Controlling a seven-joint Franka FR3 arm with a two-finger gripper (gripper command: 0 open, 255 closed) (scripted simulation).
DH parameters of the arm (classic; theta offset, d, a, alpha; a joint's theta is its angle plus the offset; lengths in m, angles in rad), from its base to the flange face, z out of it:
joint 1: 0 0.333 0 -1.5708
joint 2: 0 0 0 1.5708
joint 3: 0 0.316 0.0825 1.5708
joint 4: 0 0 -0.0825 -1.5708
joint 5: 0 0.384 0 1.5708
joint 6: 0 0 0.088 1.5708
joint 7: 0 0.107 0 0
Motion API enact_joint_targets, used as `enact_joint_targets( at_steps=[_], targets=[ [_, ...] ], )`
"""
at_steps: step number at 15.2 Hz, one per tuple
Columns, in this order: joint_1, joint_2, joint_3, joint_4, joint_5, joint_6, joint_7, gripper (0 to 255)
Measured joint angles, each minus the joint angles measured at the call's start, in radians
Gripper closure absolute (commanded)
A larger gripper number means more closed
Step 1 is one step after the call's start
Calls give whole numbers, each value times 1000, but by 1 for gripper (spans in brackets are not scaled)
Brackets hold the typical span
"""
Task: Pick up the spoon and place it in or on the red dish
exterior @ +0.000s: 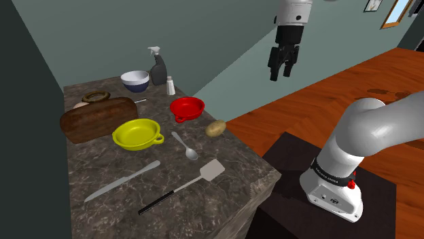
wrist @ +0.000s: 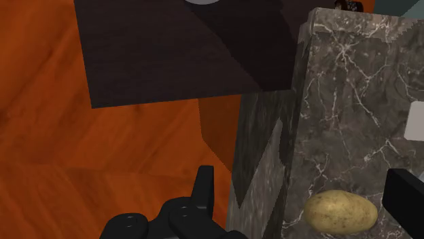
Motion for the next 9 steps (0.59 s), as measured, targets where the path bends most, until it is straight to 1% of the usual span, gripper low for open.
enact_joint_targets(
  at_steps=[2,6,9],
  targets=[
    [2,14,7,1,7,14,7,0],
    [22,75,64,-31,58,112,62,0],
    [35,146,105,-32,91,192,101,0]
  ],
)
